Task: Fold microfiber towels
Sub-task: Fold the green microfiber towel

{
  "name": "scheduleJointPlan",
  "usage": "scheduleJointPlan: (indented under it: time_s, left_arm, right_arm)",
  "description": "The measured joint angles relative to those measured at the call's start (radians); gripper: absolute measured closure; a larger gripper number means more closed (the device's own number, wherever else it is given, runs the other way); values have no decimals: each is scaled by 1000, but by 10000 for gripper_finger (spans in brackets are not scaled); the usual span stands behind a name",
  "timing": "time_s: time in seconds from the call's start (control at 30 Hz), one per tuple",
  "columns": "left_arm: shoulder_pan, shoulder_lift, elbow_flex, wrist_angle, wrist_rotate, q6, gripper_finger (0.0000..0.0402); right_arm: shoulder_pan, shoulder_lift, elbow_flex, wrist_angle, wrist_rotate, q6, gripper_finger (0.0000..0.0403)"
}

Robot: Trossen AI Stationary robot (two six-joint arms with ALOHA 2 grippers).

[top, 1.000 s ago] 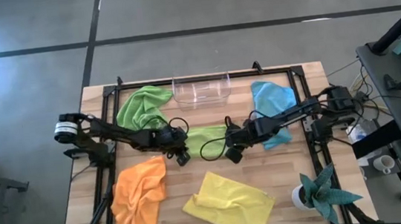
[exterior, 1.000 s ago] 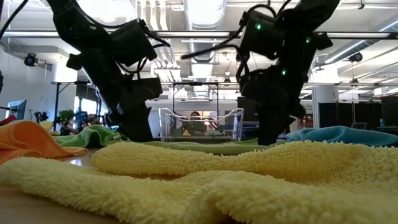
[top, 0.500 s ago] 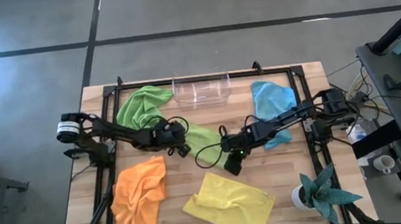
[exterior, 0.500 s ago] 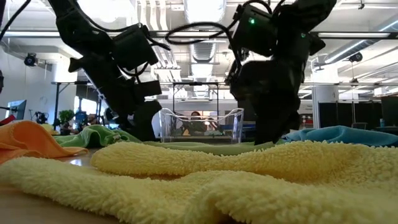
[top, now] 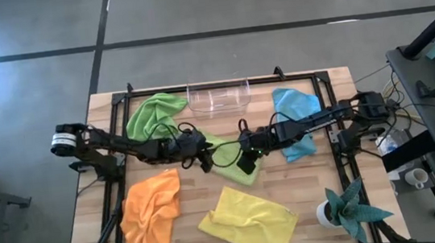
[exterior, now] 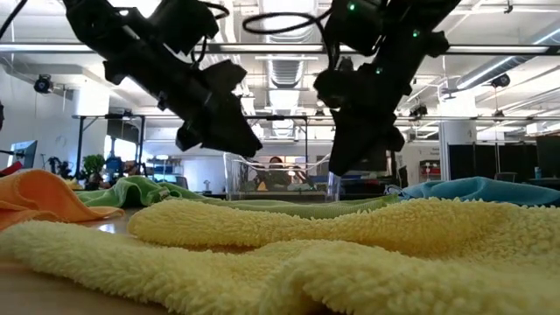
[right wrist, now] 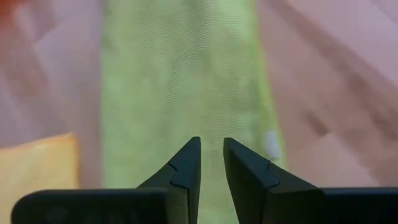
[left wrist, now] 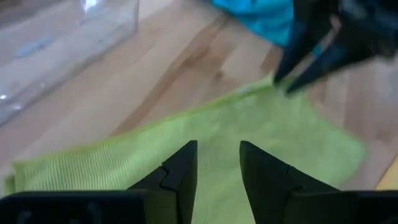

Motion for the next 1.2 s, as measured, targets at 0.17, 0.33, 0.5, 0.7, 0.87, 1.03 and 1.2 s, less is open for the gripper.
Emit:
scheduleJointPlan:
  time_s: [0.17,0.33,0.5,0.7,0.87,1.03,1.2]
  left_arm:
    - [-18,19,-11,-93,43,-3,297]
    - [-23,19,-16,-172,34,-2,297]
    - [-21,43,-25,-199,-8,2,297]
    - [-7,97,-29,-184,-69,8,297]
    - [13,152,-15,-161,-92,5,297]
    - [14,137,-2,-181,-65,3,297]
    - [-2,33,12,-164,10,2,297]
  right_arm:
    - [-21,40,-6,-19,-12,1,335]
    - [-14,95,-7,-33,-31,44,335]
    - [-1,132,-4,-17,-68,101,335]
    - [21,137,-6,59,-203,101,335]
    - [32,141,-9,178,-296,101,335]
    - [32,126,-9,178,-282,100,335]
    - [31,99,-9,172,-260,102,335]
